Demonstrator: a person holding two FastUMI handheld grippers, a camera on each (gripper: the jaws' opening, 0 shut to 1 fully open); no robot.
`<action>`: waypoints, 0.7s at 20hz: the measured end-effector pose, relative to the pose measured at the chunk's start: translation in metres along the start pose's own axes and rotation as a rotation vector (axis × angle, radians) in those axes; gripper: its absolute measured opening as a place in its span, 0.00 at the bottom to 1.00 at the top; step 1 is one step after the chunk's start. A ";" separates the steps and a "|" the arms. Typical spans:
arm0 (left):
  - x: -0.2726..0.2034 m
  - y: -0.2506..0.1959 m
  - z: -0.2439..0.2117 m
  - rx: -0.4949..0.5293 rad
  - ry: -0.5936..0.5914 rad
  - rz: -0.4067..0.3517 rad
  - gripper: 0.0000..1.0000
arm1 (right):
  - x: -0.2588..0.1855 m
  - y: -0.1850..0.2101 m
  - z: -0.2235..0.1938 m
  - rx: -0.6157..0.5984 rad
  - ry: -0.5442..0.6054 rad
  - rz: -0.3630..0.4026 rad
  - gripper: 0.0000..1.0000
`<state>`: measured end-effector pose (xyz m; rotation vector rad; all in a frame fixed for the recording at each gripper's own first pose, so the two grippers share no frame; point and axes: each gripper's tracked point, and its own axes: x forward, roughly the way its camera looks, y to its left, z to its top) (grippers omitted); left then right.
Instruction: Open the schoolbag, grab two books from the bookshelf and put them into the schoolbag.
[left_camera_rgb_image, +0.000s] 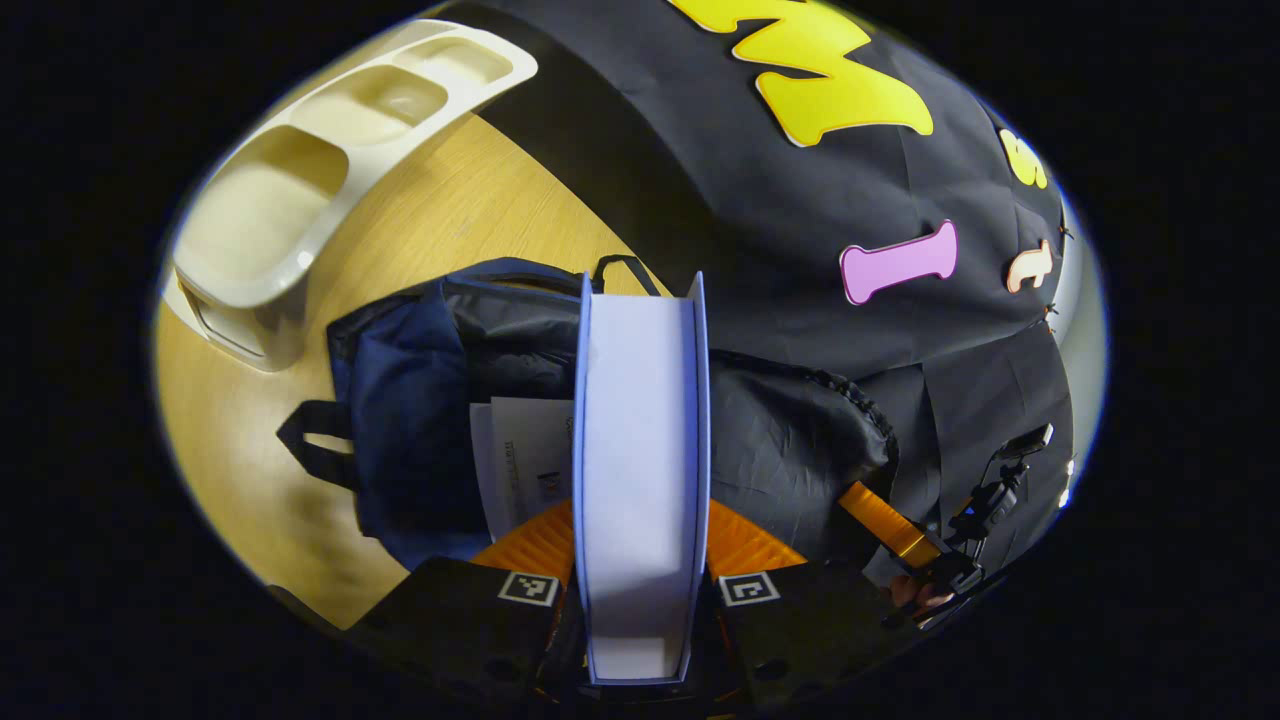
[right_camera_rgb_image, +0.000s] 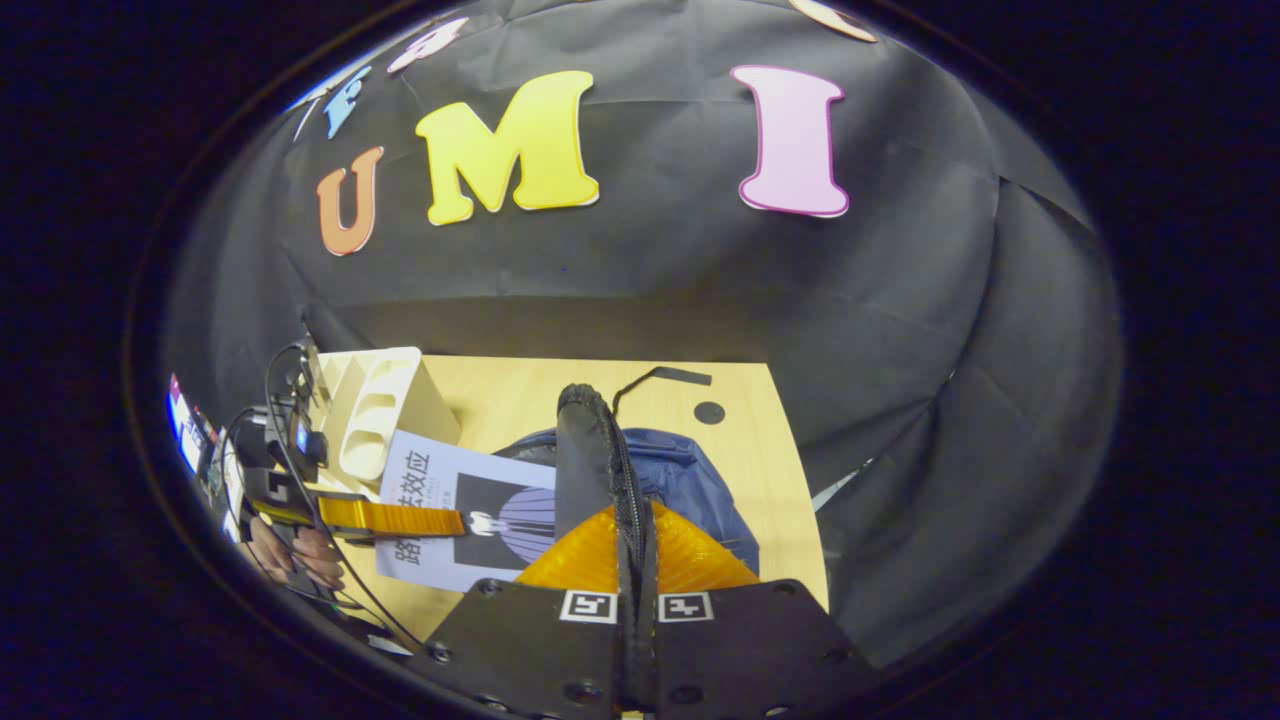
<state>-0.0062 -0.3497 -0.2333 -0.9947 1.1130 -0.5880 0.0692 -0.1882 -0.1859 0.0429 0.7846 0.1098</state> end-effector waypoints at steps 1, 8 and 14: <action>0.007 0.000 -0.001 -0.014 0.001 -0.012 0.44 | 0.000 -0.001 0.002 -0.007 0.002 -0.001 0.01; 0.052 0.000 -0.017 -0.117 0.004 -0.099 0.44 | 0.002 0.008 0.007 -0.050 0.009 0.009 0.00; 0.086 0.009 -0.028 -0.153 0.024 -0.166 0.44 | 0.008 0.019 0.007 -0.088 0.010 0.009 0.00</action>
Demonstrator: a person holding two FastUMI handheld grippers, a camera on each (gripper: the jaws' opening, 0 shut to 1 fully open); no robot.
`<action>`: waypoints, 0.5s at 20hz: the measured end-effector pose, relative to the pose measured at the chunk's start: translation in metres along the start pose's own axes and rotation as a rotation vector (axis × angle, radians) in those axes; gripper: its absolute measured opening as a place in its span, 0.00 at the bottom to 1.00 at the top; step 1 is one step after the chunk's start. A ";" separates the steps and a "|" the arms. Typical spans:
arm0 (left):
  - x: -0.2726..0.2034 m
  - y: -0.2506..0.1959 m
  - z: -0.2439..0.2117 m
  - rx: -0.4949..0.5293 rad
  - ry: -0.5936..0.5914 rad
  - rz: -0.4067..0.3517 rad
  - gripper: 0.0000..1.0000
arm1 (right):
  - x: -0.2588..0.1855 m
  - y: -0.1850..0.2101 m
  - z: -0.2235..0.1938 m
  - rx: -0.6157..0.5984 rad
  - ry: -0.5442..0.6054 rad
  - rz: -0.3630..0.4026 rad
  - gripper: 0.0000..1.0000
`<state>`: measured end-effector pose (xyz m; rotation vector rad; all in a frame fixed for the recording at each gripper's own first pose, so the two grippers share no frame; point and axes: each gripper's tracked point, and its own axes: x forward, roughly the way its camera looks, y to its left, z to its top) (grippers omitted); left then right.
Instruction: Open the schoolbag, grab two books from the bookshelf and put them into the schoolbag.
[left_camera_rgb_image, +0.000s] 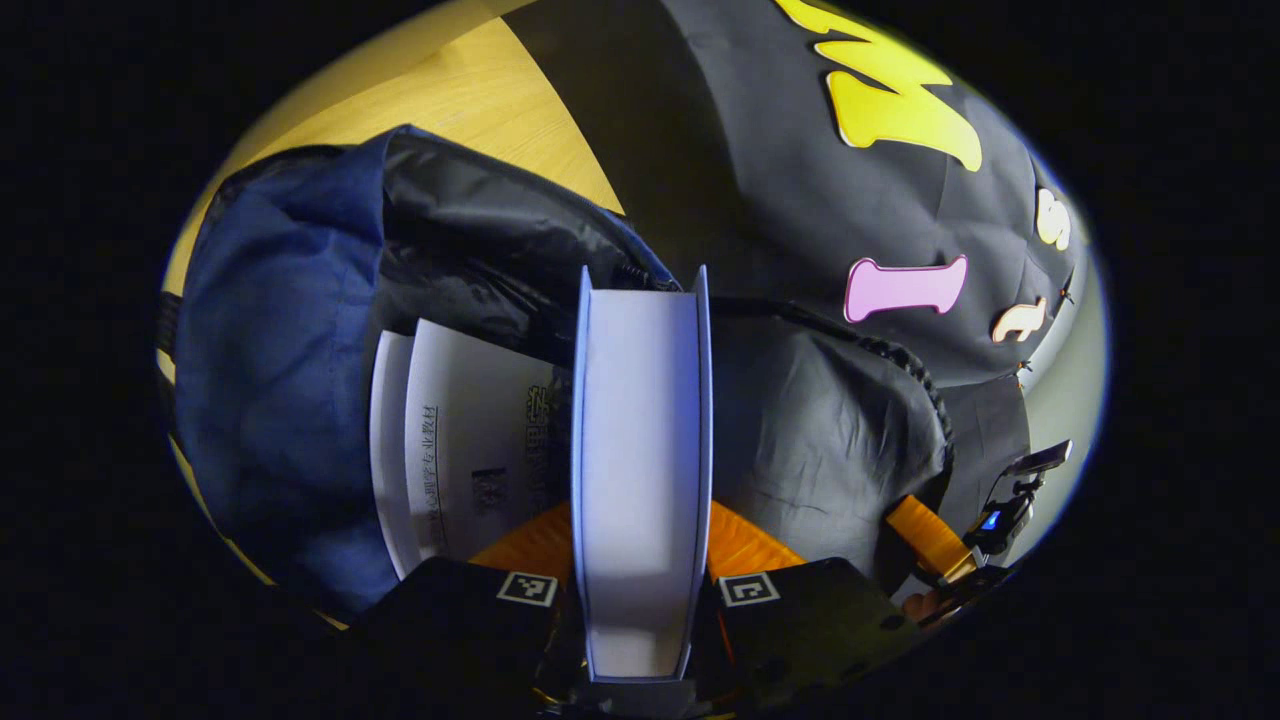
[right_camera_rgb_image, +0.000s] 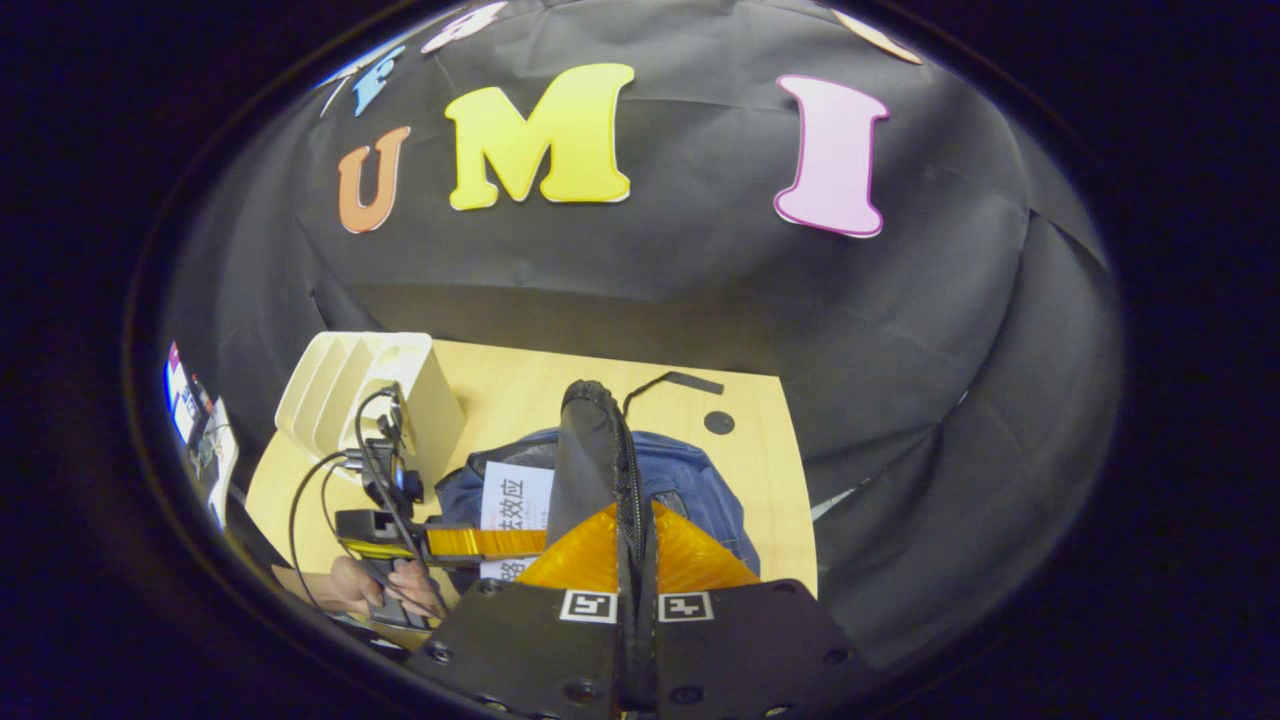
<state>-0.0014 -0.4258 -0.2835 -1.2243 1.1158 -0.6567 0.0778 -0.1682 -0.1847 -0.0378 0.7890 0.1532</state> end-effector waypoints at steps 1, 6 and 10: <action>0.004 0.003 -0.001 -0.012 0.003 -0.010 0.45 | 0.000 0.001 0.000 -0.007 0.001 -0.002 0.00; 0.011 0.014 -0.002 -0.092 0.067 0.001 0.54 | 0.004 0.004 -0.005 0.003 0.011 0.002 0.00; 0.002 0.026 -0.009 -0.096 0.134 0.099 0.60 | 0.010 0.008 -0.008 0.014 0.019 0.011 0.00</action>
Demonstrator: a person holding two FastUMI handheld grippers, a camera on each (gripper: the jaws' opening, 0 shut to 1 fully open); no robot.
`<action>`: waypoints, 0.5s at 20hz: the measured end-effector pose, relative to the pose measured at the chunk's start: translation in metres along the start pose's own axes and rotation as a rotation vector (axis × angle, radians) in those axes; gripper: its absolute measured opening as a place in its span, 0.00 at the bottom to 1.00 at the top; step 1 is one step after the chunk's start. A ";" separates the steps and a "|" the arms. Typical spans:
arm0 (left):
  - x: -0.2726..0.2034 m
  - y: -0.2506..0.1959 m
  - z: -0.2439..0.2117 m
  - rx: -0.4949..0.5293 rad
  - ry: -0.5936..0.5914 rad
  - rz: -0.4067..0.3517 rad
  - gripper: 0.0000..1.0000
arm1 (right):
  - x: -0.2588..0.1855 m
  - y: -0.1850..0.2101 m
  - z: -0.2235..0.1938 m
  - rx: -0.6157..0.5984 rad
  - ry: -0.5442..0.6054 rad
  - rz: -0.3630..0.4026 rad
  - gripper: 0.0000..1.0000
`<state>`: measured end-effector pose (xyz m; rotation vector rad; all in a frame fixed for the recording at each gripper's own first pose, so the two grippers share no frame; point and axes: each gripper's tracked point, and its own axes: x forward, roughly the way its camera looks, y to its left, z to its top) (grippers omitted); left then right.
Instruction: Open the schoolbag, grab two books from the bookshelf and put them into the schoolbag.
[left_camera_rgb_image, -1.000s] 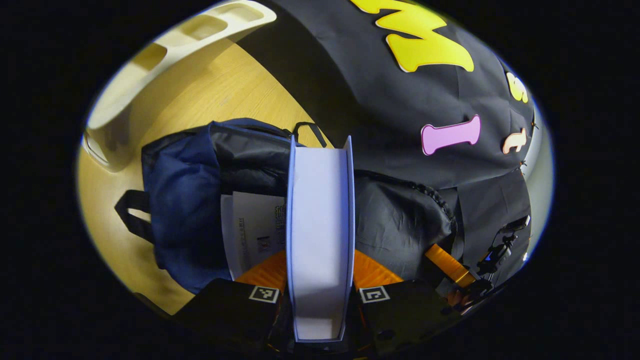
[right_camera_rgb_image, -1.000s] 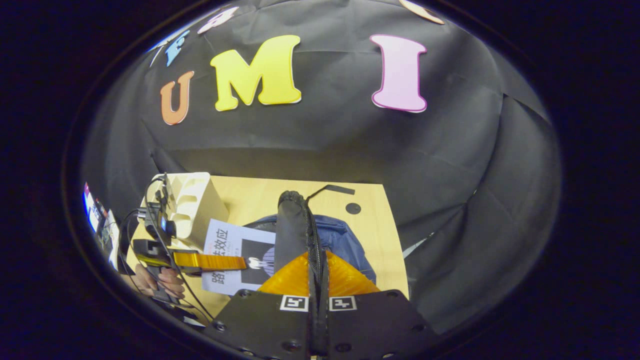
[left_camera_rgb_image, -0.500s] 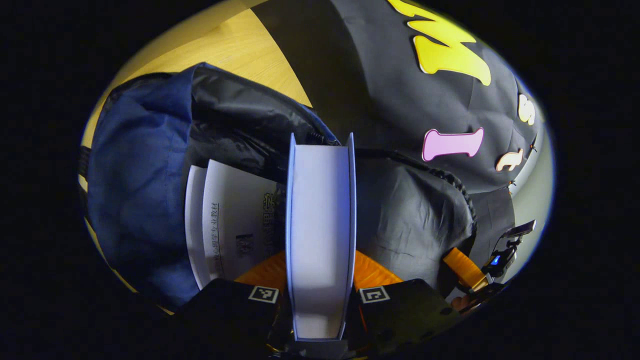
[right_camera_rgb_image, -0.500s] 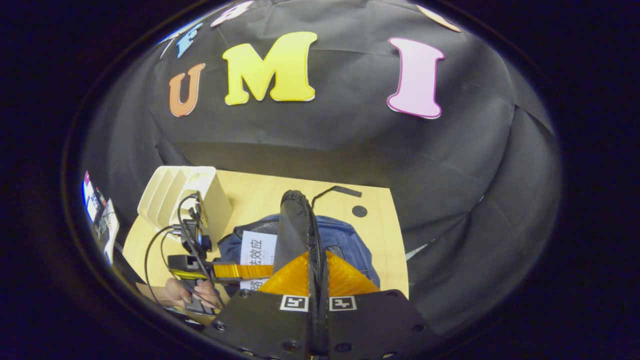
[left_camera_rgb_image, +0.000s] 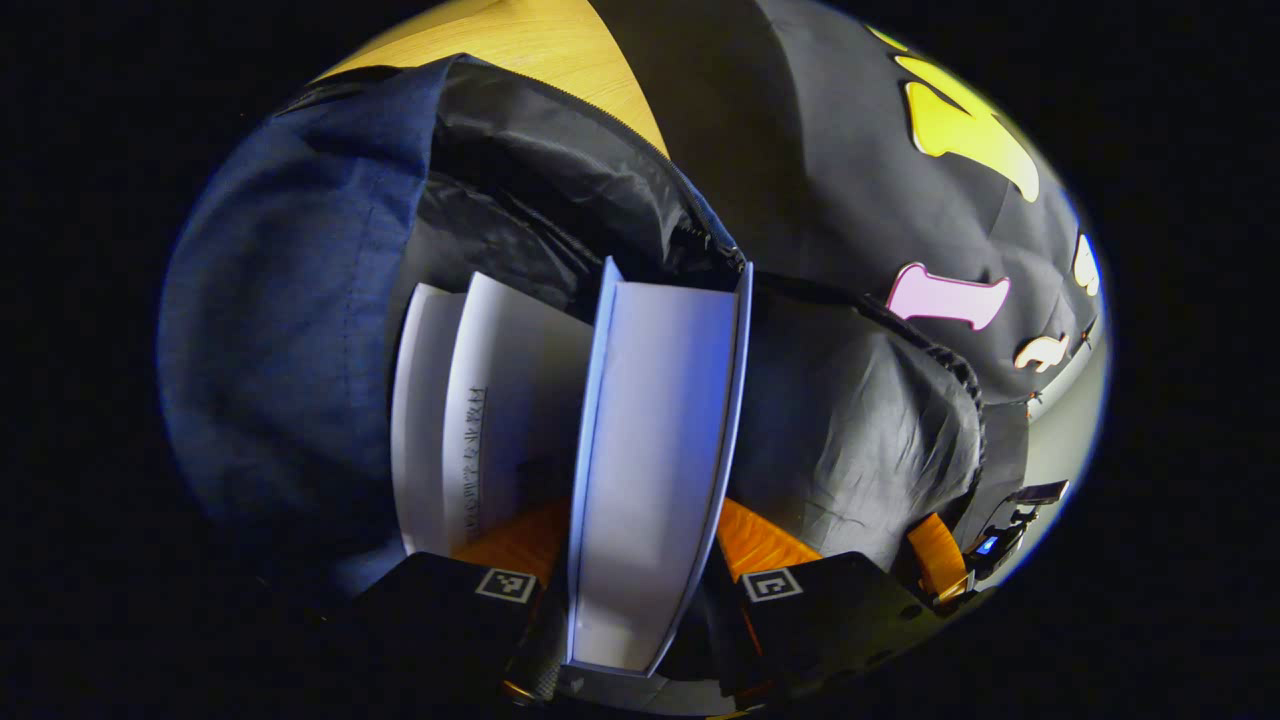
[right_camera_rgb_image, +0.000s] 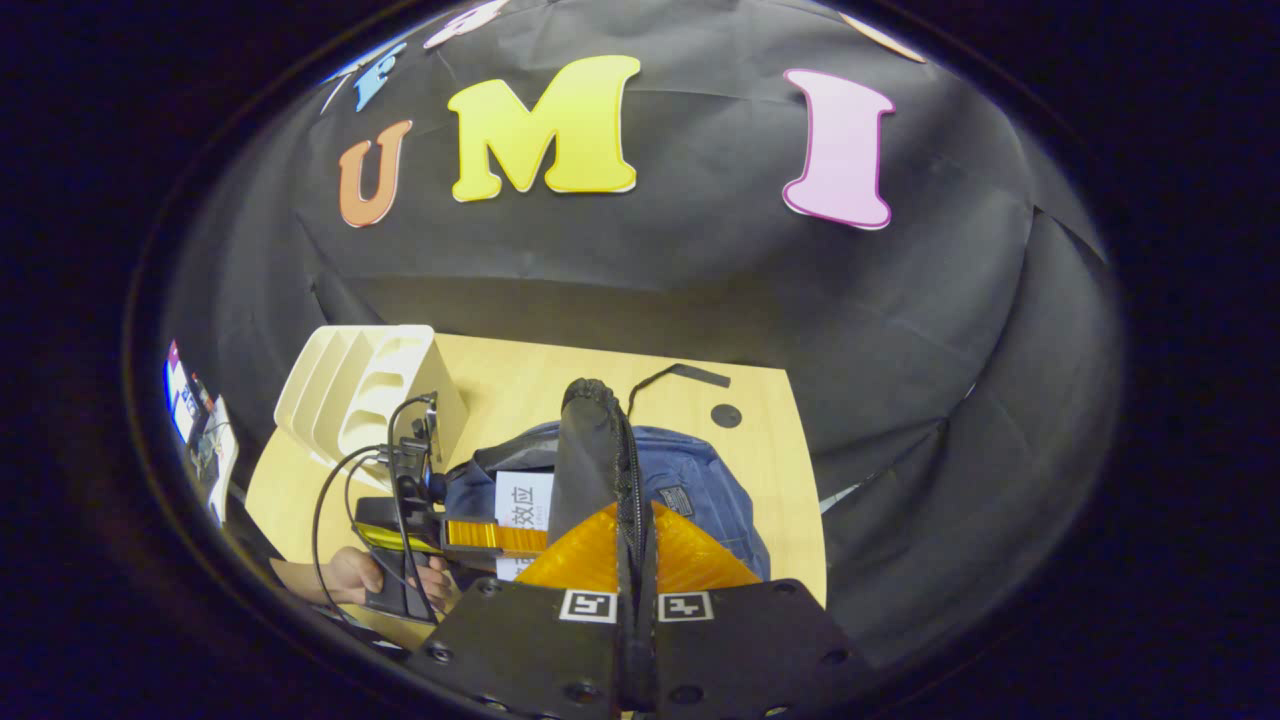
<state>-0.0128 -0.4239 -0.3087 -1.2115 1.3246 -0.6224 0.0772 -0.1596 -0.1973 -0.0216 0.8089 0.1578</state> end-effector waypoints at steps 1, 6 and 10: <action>-0.004 0.003 -0.001 0.019 0.009 0.029 0.67 | 0.001 0.000 -0.002 0.004 0.003 0.002 0.00; -0.039 0.026 -0.006 0.122 0.050 0.259 0.79 | 0.006 0.011 -0.006 0.003 0.007 0.017 0.01; -0.083 0.012 -0.008 0.244 0.039 0.356 0.78 | 0.007 0.022 -0.007 0.011 0.001 0.031 0.01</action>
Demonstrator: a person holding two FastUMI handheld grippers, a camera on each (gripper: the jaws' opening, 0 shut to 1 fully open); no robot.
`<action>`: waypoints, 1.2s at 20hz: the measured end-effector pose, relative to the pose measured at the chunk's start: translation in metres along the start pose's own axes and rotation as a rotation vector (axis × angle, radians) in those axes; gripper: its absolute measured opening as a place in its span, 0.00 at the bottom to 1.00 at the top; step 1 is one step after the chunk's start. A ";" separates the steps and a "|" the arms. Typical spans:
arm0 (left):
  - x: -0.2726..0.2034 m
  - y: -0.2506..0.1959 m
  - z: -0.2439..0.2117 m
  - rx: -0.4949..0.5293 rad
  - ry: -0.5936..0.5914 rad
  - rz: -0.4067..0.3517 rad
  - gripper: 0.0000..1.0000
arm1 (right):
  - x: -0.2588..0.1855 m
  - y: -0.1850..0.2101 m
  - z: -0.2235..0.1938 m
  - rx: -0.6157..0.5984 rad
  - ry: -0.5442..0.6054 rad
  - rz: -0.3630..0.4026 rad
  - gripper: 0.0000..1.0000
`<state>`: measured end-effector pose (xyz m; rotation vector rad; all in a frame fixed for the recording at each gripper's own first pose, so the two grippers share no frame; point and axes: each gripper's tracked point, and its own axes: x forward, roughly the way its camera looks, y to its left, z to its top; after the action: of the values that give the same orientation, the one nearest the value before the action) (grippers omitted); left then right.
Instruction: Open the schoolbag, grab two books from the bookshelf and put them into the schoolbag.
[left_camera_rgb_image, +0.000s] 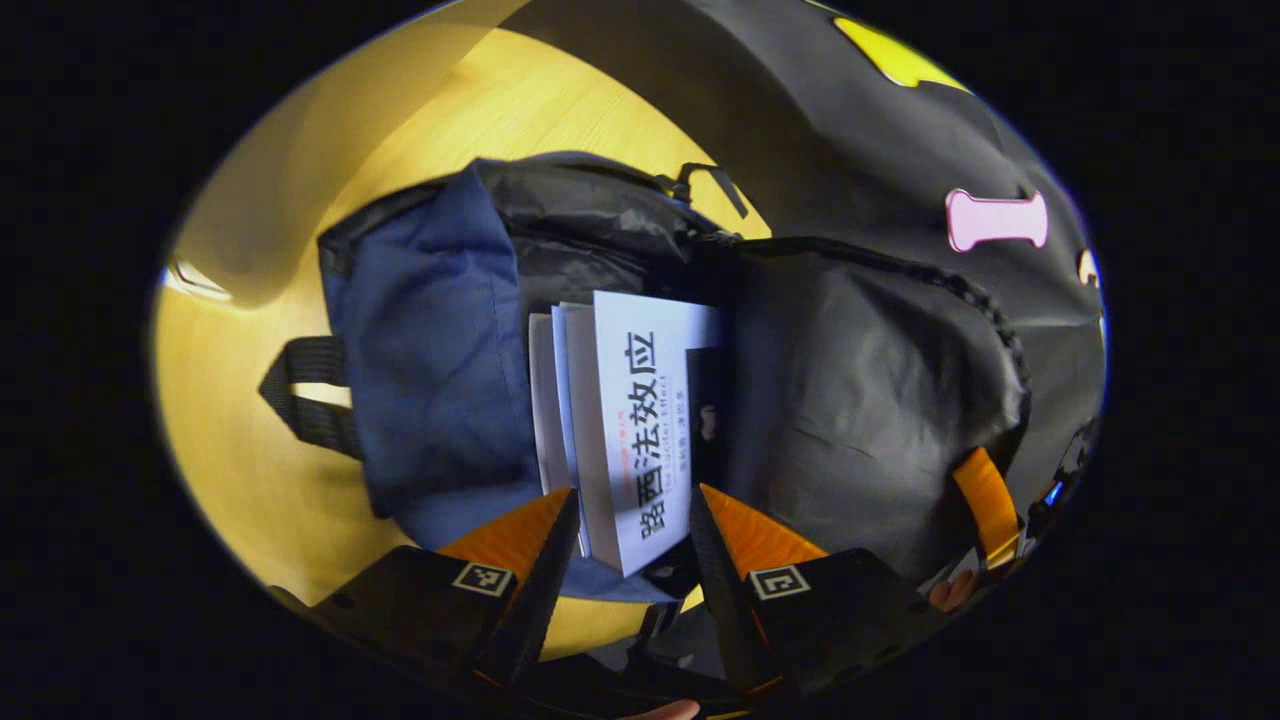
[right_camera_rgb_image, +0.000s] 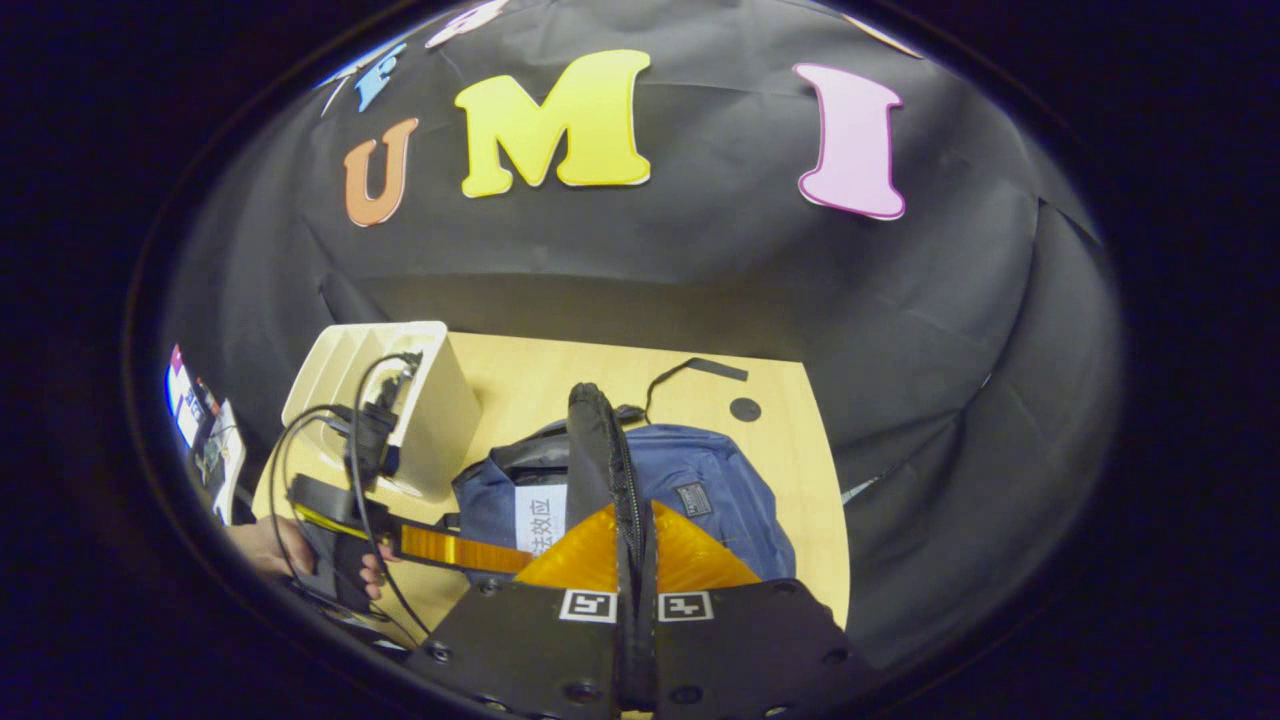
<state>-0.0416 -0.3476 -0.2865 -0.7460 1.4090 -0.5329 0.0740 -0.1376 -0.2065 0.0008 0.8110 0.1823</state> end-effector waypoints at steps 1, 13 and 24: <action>-0.013 0.003 0.000 0.047 -0.008 0.046 0.71 | -0.002 0.002 -0.001 0.003 -0.002 0.003 0.03; -0.164 0.051 0.016 0.412 -0.160 0.498 0.71 | -0.007 0.076 -0.016 -0.015 -0.011 0.069 0.01; -0.290 0.043 0.052 0.514 -0.498 0.533 0.71 | 0.031 0.158 -0.056 -0.051 0.045 0.095 0.01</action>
<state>-0.0254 -0.1002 -0.1215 -0.0591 0.8897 -0.2422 0.0293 0.0187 -0.2559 -0.0129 0.8518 0.2938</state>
